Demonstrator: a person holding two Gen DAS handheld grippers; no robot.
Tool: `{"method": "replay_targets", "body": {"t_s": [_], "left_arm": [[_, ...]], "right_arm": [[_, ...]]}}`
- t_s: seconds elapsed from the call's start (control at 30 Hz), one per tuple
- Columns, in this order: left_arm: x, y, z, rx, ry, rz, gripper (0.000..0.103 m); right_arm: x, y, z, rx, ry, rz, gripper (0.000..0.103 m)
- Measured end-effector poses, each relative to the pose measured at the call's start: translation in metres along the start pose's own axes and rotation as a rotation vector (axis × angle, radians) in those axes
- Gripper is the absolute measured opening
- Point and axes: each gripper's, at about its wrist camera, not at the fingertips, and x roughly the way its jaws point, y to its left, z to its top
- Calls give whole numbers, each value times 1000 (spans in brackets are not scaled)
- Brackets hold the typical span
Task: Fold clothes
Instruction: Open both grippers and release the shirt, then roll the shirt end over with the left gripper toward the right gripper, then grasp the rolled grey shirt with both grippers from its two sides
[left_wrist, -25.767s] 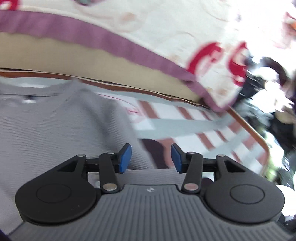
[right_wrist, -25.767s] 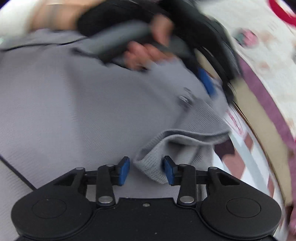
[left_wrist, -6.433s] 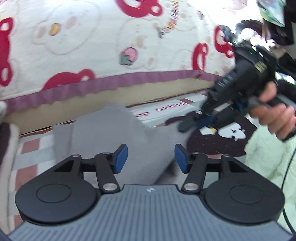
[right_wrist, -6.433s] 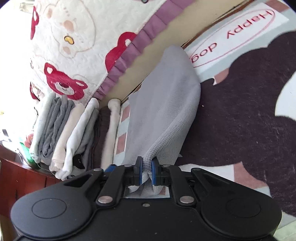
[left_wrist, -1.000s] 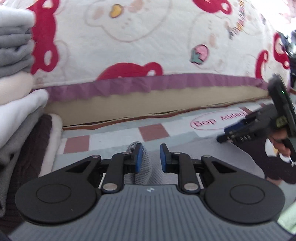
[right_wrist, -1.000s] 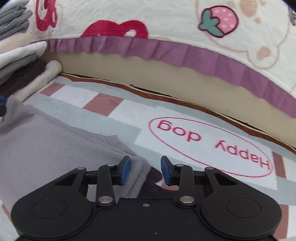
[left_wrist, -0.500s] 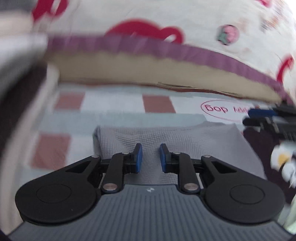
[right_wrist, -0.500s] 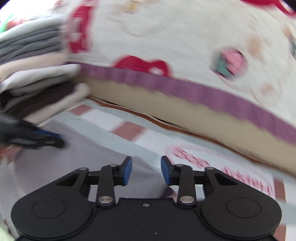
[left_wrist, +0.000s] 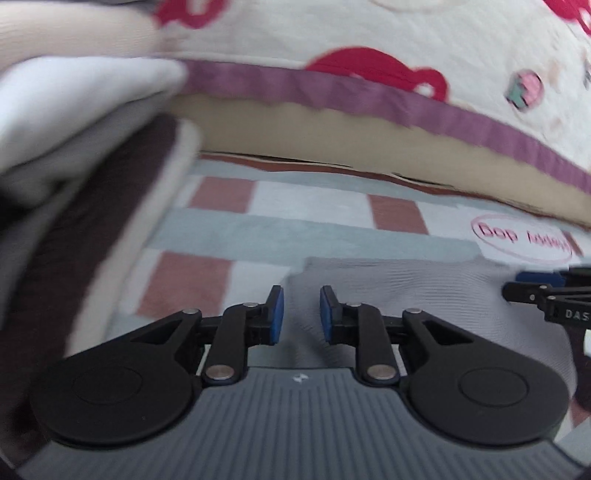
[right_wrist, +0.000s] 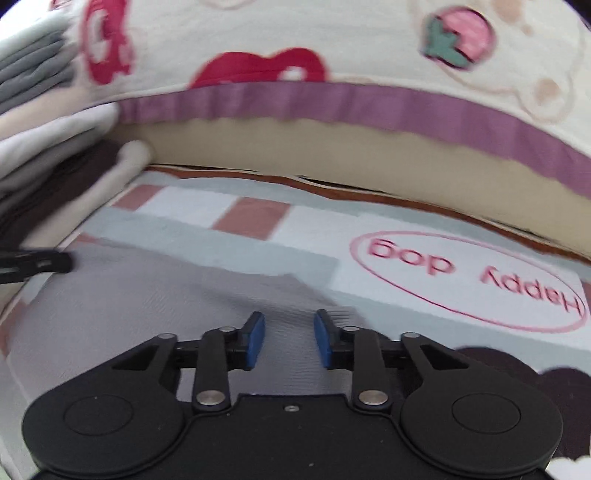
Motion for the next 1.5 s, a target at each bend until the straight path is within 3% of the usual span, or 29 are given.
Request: {"method": "replay_targets", "body": {"t_s": [0.1,0.17,0.27,0.33,0.43,0.53,0.63,0.7,0.87,0.9,0.93,1.0,1.13,1.23,1.33,1.5], "left_arm": [[-24,26,1,-212,31,-42,29],[-37,38,-8,-357,53,-86,51],[-50,46,-27,-520,108,-167,51],[-56,44,-41,-547,148,-195,51],[-63,38,-61,-581,197,-226,51],[-64,32,-74,-572,193,-206,51],[-61,28,-72,-545,196,-210,51],[-60,31,-73,-576,192,-232,51],[-51,38,-79,-677,221,-331,52],[-51,37,-79,-675,219,-350,53],[-51,35,-77,-667,213,-362,55],[-52,33,-75,-663,194,-377,56],[-51,27,-75,-676,150,-381,60],[-47,12,-71,-596,117,-382,61],[-33,3,-69,-608,59,-409,67],[0,0,-69,-678,57,-330,68]], "right_arm": [[-17,-5,5,61,-28,-44,40],[-35,-3,2,52,-66,-9,41],[-63,17,-12,-56,-110,72,52],[-73,41,-29,-210,-110,110,57],[-76,80,-56,-466,-87,145,57],[-79,120,-83,-719,-64,176,56],[-62,147,-90,-858,-74,112,56],[-48,163,-94,-942,-82,65,56],[-33,177,-98,-1103,-141,43,57],[-33,177,-96,-1108,-138,57,49],[-32,175,-90,-1084,-129,79,34],[-36,166,-73,-938,-113,122,27],[-42,149,-48,-728,-91,173,26],[-47,138,-33,-593,-76,203,26],[-48,138,-37,-607,-79,208,26],[-41,138,-39,-634,-81,216,26]]}}
